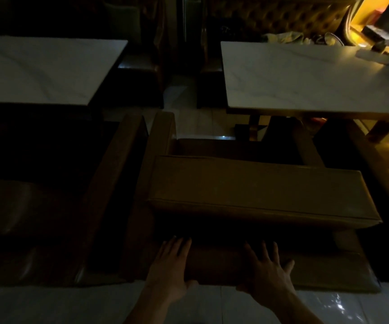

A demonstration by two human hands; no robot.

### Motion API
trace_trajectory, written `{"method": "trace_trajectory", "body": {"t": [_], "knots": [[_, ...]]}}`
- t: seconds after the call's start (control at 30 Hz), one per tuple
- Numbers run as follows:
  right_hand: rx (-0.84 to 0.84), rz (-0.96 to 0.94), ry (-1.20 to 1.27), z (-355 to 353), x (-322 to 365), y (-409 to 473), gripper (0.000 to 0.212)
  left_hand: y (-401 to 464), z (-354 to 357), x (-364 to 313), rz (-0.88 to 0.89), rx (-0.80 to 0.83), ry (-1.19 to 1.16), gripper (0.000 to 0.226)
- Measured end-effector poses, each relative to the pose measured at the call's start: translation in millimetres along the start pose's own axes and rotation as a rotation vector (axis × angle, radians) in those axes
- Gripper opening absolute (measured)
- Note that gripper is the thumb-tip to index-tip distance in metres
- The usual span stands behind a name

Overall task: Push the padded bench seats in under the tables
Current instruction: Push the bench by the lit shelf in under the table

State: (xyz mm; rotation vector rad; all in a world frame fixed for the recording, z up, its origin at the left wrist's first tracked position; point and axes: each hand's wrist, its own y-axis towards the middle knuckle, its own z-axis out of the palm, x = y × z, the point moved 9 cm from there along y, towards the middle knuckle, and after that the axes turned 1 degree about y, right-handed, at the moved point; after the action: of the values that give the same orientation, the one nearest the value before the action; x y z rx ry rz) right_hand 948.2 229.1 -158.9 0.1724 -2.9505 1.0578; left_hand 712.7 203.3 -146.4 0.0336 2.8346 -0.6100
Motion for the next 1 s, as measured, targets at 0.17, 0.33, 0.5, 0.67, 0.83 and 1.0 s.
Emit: {"method": "trace_trajectory", "body": {"t": [0.17, 0.33, 0.5, 0.67, 0.83, 1.0], "knots": [[-0.048, -0.020, 0.017, -5.3, -1.4, -5.2, 0.107, -2.1, -4.4, -2.1, -0.006, -0.051, -0.051, 0.096], [-0.087, -0.025, 0.024, -2.2, -1.3, -4.1, 0.104, -2.4, -1.8, -0.3, -0.028, -0.079, -0.079, 0.093], [-0.090, -0.026, 0.040, 1.1, -2.7, -0.7, 0.106, -2.3, -2.5, 0.7, -0.031, -0.090, -0.089, 0.092], [-0.111, -0.017, 0.041, 5.1, -3.6, 1.2, 0.107, -4.1, -1.0, 1.6, -0.038, -0.089, -0.096, 0.091], [-0.113, -0.024, 0.038, 5.6, -2.5, 0.3, 0.107, -3.9, -0.2, 3.3, -0.013, -0.087, -0.087, 0.093], [-0.056, -0.019, 0.032, -3.9, -3.3, -3.1, 0.104, -0.4, -0.7, 1.8, 0.022, 0.013, -0.030, 0.098]]}}
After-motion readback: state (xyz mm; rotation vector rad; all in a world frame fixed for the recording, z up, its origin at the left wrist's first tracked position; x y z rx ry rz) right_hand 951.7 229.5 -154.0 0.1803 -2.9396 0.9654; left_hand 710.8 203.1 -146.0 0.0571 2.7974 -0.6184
